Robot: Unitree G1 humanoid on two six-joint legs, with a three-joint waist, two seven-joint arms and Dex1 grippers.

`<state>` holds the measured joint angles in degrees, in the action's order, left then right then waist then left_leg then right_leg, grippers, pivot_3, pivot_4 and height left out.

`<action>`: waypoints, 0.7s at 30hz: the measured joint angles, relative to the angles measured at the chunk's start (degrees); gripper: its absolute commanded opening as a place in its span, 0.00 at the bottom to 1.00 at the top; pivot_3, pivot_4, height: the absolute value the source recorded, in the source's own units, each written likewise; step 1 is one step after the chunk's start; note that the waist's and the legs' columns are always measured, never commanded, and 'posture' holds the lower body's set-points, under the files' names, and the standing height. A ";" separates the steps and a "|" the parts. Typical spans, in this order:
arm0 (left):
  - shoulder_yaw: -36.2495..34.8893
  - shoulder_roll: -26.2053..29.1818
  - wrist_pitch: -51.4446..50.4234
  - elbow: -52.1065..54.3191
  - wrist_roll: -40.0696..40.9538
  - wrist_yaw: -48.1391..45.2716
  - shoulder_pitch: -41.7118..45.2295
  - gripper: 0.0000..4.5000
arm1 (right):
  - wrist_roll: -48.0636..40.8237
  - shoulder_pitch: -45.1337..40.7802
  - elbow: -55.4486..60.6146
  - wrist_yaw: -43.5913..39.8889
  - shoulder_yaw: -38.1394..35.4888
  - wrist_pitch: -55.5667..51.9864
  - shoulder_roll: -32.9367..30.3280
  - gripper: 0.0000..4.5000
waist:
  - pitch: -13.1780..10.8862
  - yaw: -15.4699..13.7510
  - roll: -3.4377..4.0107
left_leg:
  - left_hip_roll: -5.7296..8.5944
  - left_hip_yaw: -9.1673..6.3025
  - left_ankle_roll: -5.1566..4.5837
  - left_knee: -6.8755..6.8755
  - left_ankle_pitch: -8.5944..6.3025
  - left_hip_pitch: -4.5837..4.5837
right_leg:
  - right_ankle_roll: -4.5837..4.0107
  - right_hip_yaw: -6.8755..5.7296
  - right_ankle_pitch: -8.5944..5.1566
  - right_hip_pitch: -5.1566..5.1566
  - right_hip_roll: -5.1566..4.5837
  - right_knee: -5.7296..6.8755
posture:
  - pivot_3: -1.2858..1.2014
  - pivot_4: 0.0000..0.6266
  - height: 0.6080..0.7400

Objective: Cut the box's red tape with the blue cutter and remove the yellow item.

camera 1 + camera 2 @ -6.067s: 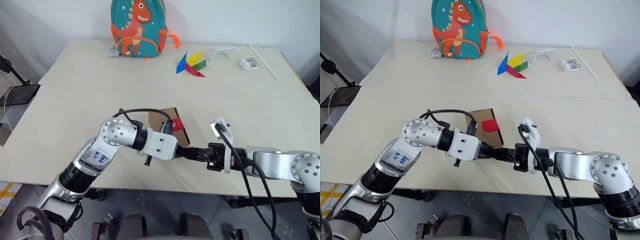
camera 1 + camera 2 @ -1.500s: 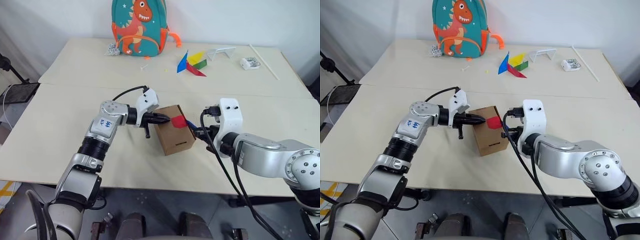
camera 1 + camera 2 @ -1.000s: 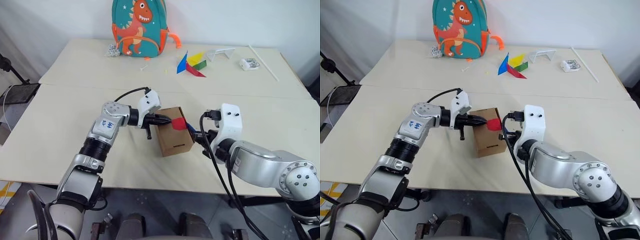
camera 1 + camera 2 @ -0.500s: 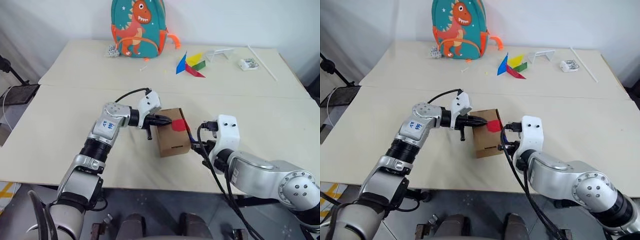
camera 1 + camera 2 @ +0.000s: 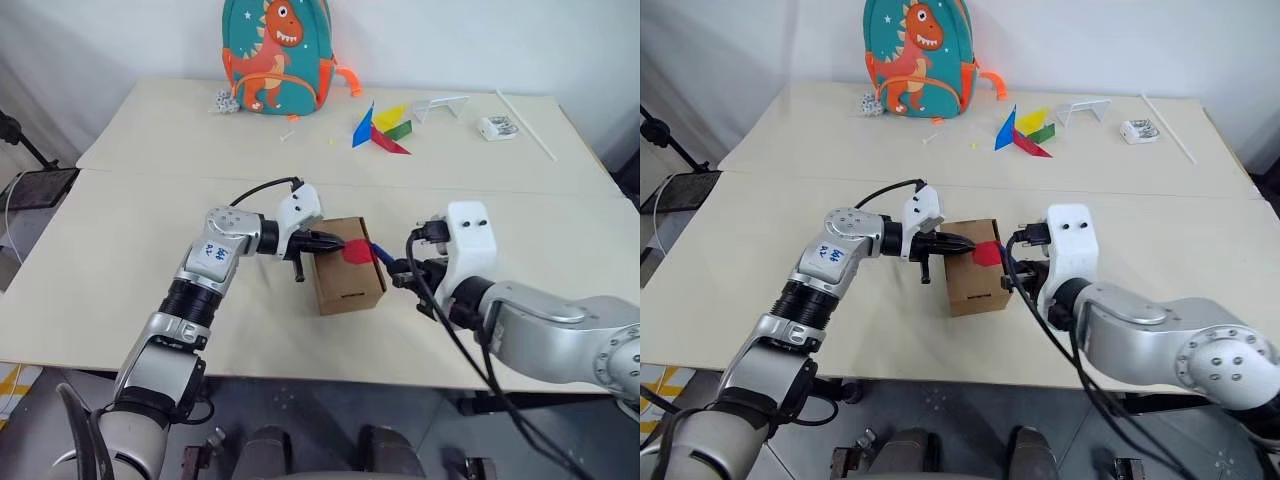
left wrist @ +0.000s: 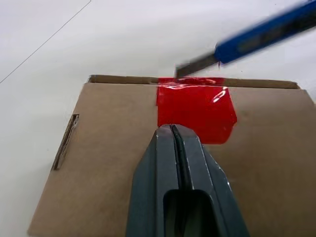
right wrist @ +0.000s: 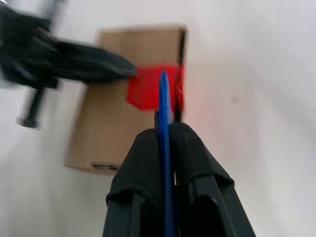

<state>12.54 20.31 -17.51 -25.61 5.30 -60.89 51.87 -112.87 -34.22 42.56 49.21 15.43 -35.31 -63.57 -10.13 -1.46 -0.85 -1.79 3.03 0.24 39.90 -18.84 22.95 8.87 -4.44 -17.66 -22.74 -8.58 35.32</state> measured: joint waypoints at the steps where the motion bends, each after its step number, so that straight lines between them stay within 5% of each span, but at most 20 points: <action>1: 0.11 -0.07 0.05 -0.12 0.00 -0.16 0.17 0.00 | 0.04 0.61 -0.61 -3.05 -2.25 -1.13 -1.96 0.02 | 0.00 -0.06 0.00 | 0.00 0.00 0.00 0.01 0.00 0.01 | 0.00 -0.01 0.00 0.01 0.00 -0.01 | 0.52 0.24 1.00; 6: 0.33 0.59 1.19 -0.91 0.01 -1.87 0.87 0.00 | 0.23 16.34 -9.22 -18.65 -26.14 -12.45 -15.54 0.02 | 0.00 -0.62 -0.01 | 0.01 0.09 -0.15 0.02 -0.09 0.10 | 0.06 -0.03 0.13 0.11 -0.01 -0.39 | 0.52 0.24 1.00; 11: -0.26 0.54 2.44 -2.09 0.09 -2.02 1.02 0.00 | 8.89 33.32 -11.95 -25.38 -43.54 -15.88 -7.05 0.02 | 0.04 -0.75 -0.06 | 0.04 0.10 -0.15 0.03 -0.09 0.06 | 0.13 -0.03 0.17 0.15 0.01 -0.38 | 0.52 0.24 1.00; 17: -0.58 0.62 3.03 -2.43 0.10 -1.81 0.96 0.00 | 47.22 46.99 -18.63 -43.70 -38.78 -3.29 5.31 0.02 | 0.03 -0.67 0.02 | 0.10 0.20 -0.15 0.04 -0.09 0.04 | 0.25 0.11 0.24 0.13 0.01 -0.43 | 0.52 0.24 1.00; 21: -0.79 0.74 2.53 -2.25 0.10 -1.83 0.97 0.00 | 59.49 47.03 -23.06 -52.92 -34.69 2.88 11.33 0.31 | 0.03 -0.15 0.23 | 0.10 0.20 -0.14 0.04 -0.08 0.02 | 0.25 0.11 0.24 0.13 0.01 -0.39 | 0.52 0.24 1.00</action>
<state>11.76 21.05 -14.97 -27.86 5.40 -62.72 52.84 -53.38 12.81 19.50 -3.71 -19.26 -32.43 -52.25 -10.10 -1.61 -0.62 -1.70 3.23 0.10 39.94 -18.92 22.97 9.12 -4.33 -17.41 -22.61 -8.57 34.93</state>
